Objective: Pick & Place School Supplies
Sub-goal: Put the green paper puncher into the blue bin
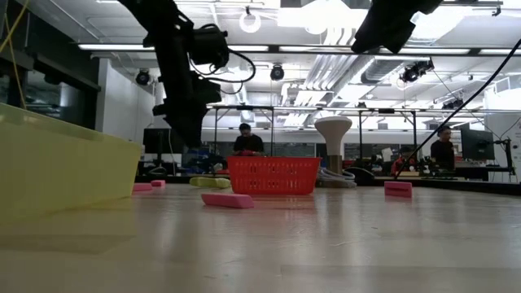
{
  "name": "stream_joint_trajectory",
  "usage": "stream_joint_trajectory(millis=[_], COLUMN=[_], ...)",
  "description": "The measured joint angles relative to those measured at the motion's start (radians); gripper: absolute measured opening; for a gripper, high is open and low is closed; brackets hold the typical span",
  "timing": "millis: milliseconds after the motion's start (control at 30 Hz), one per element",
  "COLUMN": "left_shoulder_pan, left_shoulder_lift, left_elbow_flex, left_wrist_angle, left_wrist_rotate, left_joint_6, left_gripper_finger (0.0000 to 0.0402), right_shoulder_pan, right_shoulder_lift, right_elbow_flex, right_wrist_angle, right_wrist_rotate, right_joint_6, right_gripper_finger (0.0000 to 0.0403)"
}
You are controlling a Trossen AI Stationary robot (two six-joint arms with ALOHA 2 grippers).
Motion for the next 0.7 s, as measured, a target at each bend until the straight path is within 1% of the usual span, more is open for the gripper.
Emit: stream_joint_trajectory(millis=[167, 267, 400, 567, 700], left_shoulder_pan=[0.040, 0.068, 0.094, 0.105, 0.105], left_shoulder_lift=[-0.001, 0.000, 0.007, 0.030, 0.067], left_elbow_flex=[0.000, 0.000, 0.000, 0.001, 0.002], left_wrist_angle=[0.001, 0.002, 0.009, 0.055, 0.088], left_wrist_rotate=[0.003, 0.045, 0.063, 0.073, 0.090], left_joint_6=[0.008, 0.023, 0.038, 0.026, -0.015], left_gripper_finger=[0.0116, 0.0119, 0.0137, 0.0167, 0.0175], right_shoulder_pan=[0.000, 0.000, 0.000, 0.000, 0.000], right_shoulder_lift=[0.000, 0.000, 0.000, 0.000, 0.000], right_elbow_flex=[0.000, 0.000, 0.000, 0.000, 0.000], right_wrist_angle=[0.000, 0.000, 0.000, -0.001, -0.001], right_wrist_rotate=[0.000, -0.001, -0.001, -0.002, -0.002], right_joint_6=[0.000, 0.000, 0.000, 0.000, 0.000], right_gripper_finger=[0.0084, 0.0084, 0.0084, 0.0084, 0.0084])
